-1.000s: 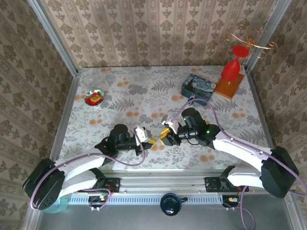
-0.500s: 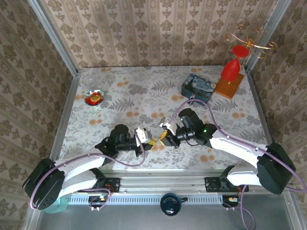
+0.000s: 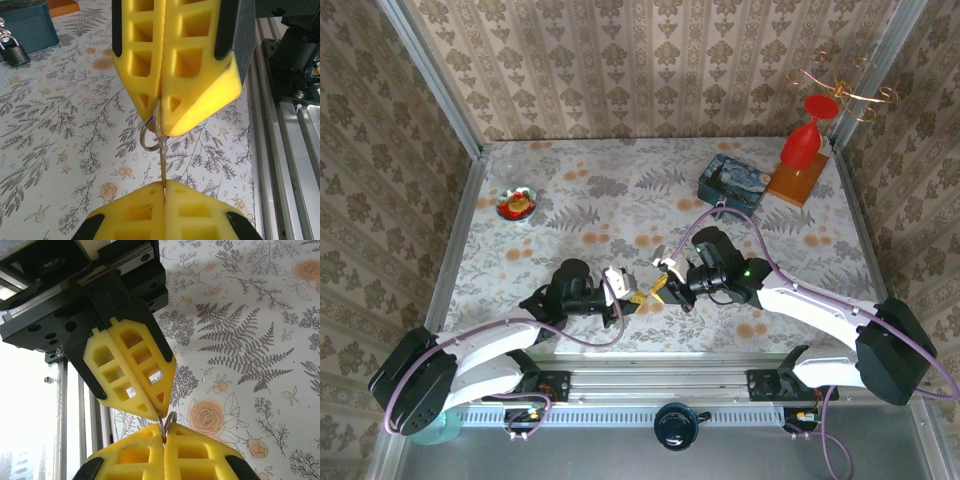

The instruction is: Unlock a padlock with a key

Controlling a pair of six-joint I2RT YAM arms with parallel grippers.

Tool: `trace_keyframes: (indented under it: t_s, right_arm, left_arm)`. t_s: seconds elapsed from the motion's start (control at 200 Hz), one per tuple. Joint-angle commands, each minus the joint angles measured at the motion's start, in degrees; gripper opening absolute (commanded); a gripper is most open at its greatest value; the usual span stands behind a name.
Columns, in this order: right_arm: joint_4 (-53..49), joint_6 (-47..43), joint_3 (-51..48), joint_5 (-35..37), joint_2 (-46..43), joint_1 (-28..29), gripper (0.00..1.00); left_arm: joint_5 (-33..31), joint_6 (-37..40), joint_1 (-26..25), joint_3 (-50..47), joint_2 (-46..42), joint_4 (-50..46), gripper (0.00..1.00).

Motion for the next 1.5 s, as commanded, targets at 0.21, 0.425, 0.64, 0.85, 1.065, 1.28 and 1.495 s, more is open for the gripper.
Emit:
trace_keyframes:
  t_s: [0.21,0.425,0.64,0.85,1.065,1.28,1.495]
  right_arm:
    - [29.8,21.7,-10.0,-2.0,-6.8,-2.9,0.00]
    - [47.4,30.1,-14.4,3.2,-6.5,1.6,0.00]
    - [55.2,32.5,-16.8,9.4,-6.3,5.4,0.00]
    - [56.7,33.0,-17.5,10.7,-6.4,6.0,0.00]
    - [56.1,32.3,-17.5,11.0,-5.9,6.4,0.00]
    - [56.5,32.3,-17.4,10.6,-5.1,6.7,0.00]
    - [56.8,32.1,-17.3,11.3,-4.1,7.0,0.00]
  left_arm:
    - [-2.7,-10.2,5.7,-6.0,-12.3,12.6,0.42]
    - [1.9,-16.2,8.5,-7.1,-15.0,19.3,0.44]
    - [8.1,-22.3,9.5,-6.9,-11.0,29.8,0.43]
    - [12.3,-24.2,9.6,-5.2,-8.7,32.2,0.35]
    - [11.5,-24.8,9.6,-5.5,-9.1,33.3,0.29]
    - [10.6,-25.1,9.7,-5.6,-9.8,32.4,0.34]
    - [11.1,-25.8,9.7,-5.6,-9.8,33.2,0.26]
